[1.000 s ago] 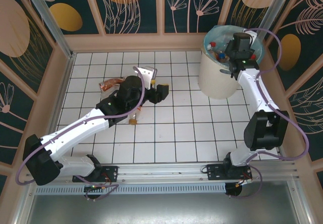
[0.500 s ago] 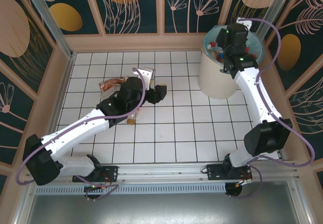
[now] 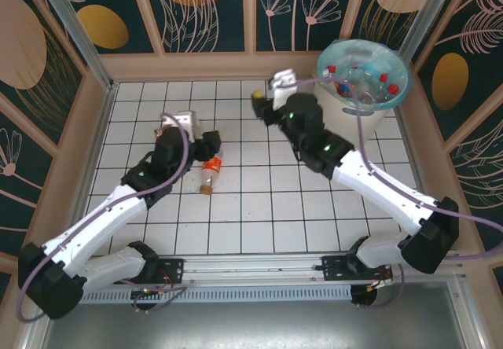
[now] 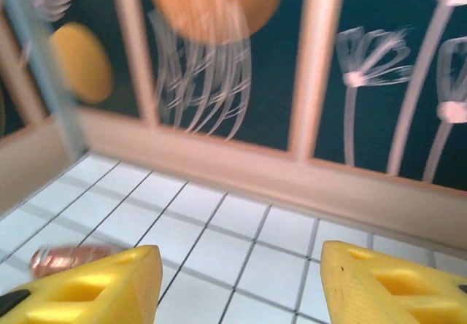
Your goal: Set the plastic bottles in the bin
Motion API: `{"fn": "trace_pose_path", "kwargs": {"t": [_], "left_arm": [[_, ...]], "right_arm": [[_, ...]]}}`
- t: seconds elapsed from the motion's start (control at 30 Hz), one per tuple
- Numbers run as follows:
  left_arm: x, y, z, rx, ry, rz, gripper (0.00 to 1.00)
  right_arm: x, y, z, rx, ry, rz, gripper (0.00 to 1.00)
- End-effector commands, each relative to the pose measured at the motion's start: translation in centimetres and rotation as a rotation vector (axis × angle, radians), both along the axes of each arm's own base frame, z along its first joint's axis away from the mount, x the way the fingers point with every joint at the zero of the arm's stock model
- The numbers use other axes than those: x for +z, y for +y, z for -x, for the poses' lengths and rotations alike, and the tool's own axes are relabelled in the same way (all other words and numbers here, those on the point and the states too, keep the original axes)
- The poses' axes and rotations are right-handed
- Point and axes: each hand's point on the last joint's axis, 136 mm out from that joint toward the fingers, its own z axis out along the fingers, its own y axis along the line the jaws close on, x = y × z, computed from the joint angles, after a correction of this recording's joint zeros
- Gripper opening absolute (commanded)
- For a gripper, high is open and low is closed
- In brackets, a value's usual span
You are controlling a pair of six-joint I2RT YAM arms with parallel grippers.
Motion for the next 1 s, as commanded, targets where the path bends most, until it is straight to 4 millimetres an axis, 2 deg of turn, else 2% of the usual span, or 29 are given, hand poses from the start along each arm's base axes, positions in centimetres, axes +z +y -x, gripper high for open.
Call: {"fn": "trace_pose_path", "kwargs": {"t": [0.0,0.07,0.17,0.33,0.47,0.57,0.63,0.73,0.87,0.97], "left_arm": [[-1.3,1.9,1.0,0.019,0.062,0.088,0.72],[-2.3,2.9,1.7,0.031,0.089,0.112,0.72],[-4.3,3.4,3.1,0.026,0.15,0.158,0.73],[-8.2,4.5,5.6,0.063,0.238,0.202,0.74],[-10.7,5.4,7.0,0.117,0.274,0.257,0.74],[-11.7,6.2,7.6,0.163,0.28,0.285,0.74],[-11.9,6.9,7.8,0.195,0.266,0.279,0.74],[-11.5,8.4,8.0,0.252,0.232,0.249,0.74],[-10.8,9.6,8.2,0.296,0.2,0.213,0.74],[-10.6,9.6,8.1,0.294,0.192,0.216,0.74]], "right_arm": [[-0.9,4.2,2.9,0.219,-0.229,0.184,0.59],[-3.9,6.0,4.3,0.32,-0.282,0.301,0.6],[-8.1,8.2,6.6,0.492,-0.346,0.441,0.6],[-13.5,11.1,9.9,0.756,-0.399,0.58,0.6],[-18.3,13.2,11.1,0.879,-0.366,0.726,0.6],[-22.5,14.2,11.8,0.942,-0.324,0.869,0.61],[-24.6,14.6,11.7,0.952,-0.311,0.943,0.61],[-26.8,15.0,11.7,0.963,-0.309,1.011,0.63],[-27.2,15.7,12.0,0.992,-0.312,0.991,0.64],[-28.0,15.8,12.0,1.011,-0.311,1.018,0.64]]}}
